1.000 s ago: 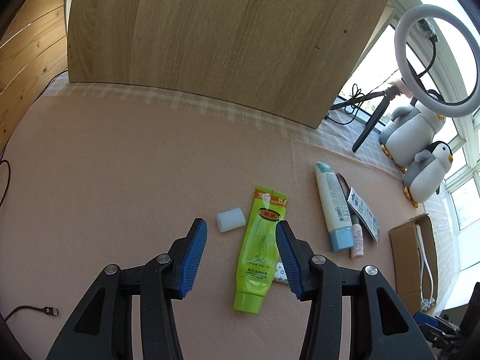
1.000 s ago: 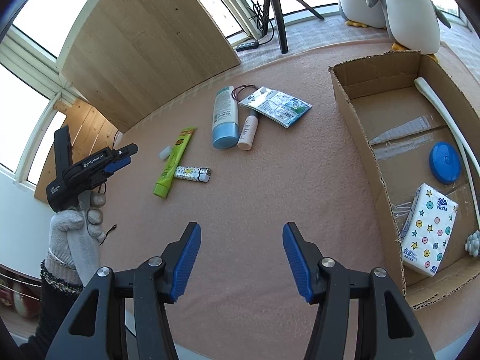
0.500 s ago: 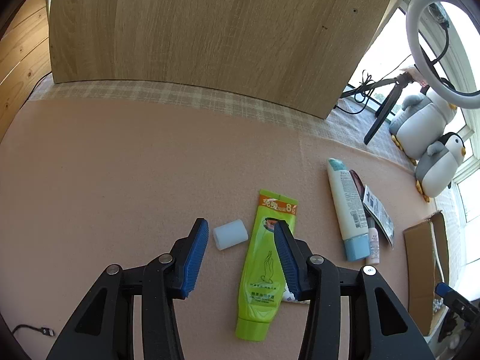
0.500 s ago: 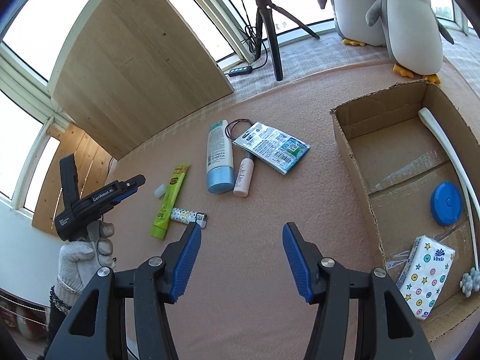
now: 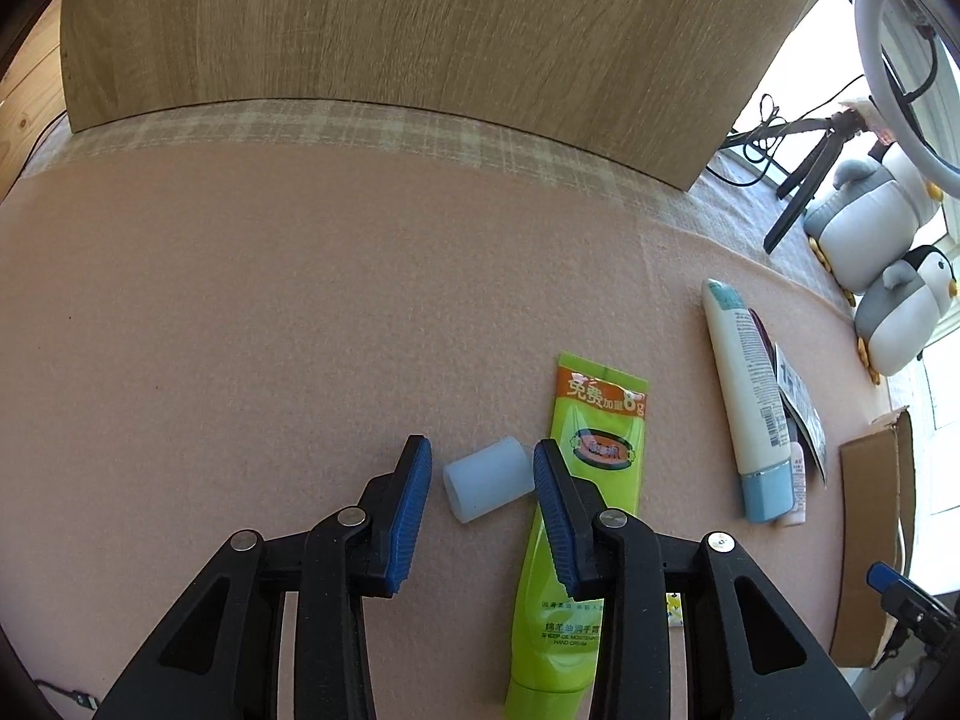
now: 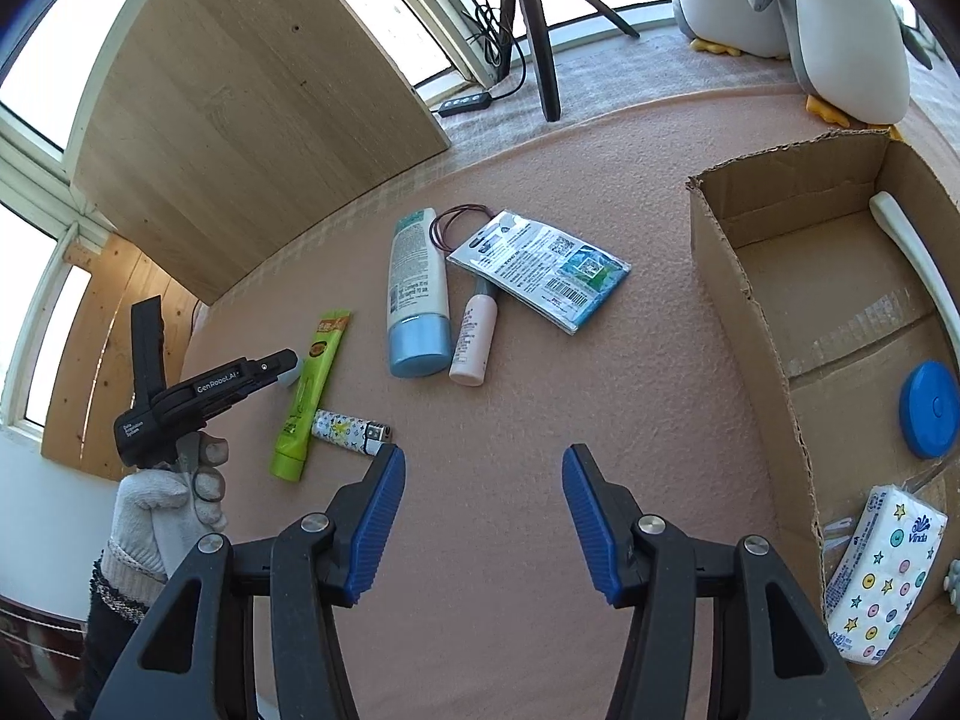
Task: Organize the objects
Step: 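Grasp the small white lotion bottle with the right gripper while the left grasps the eraser, then carry the lotion bottle and eraser into the box with the right and left grippers, then open the right gripper on the bottle while the left gripper drops the eraser, then move the right tool to the green tube and straddle it, then close the right gripper on the green tube and lift it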
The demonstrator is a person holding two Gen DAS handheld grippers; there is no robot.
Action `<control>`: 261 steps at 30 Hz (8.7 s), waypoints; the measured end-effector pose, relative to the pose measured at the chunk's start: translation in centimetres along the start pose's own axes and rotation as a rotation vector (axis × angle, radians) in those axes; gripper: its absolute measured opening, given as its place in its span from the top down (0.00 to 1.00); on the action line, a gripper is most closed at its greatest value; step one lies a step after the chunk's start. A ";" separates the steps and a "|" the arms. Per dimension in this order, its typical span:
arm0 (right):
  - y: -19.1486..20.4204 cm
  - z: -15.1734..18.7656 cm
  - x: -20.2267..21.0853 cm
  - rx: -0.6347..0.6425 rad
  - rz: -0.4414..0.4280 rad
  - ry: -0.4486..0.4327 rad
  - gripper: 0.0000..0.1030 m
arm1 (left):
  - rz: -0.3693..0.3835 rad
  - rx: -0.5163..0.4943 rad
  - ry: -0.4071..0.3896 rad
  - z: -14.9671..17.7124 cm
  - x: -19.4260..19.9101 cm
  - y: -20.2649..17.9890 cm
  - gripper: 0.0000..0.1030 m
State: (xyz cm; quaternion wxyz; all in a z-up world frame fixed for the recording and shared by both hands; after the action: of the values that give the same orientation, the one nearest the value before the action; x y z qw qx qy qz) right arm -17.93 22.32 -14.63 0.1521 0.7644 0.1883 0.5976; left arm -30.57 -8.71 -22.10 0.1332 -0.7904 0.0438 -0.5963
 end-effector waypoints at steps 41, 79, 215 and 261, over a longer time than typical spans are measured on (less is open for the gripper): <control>1.6 -5.4 -9.6 0.120 0.185 0.147 0.83 | -0.021 -0.009 -0.034 6.9 3.2 2.4 0.98; 0.3 1.0 -6.9 0.192 0.239 0.129 0.83 | -0.204 -0.095 -0.096 0.6 1.5 0.6 0.72; 18.0 1.6 -17.6 0.291 0.049 0.236 0.80 | 0.181 -0.141 0.033 8.2 3.5 -1.2 0.65; 5.9 14.1 -7.7 0.212 -0.071 0.275 0.78 | 0.286 -0.210 0.114 25.9 5.6 -12.5 0.58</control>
State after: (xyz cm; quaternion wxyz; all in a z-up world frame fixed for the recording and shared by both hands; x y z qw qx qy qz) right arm -5.29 13.38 -21.91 0.0643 0.6800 0.2960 0.6677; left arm -5.42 6.09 -20.20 0.1306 -0.7506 0.2251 -0.6073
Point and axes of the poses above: each gripper's, at about its wrist camera, not at the fingertips, and x roughly against the way its jaws point, y to its left, z to its underside, the point moved 8 cm from there along -x, roughly the way its jaws point, and after that the axes turned 6 degrees about y, right-handed, at the moved point
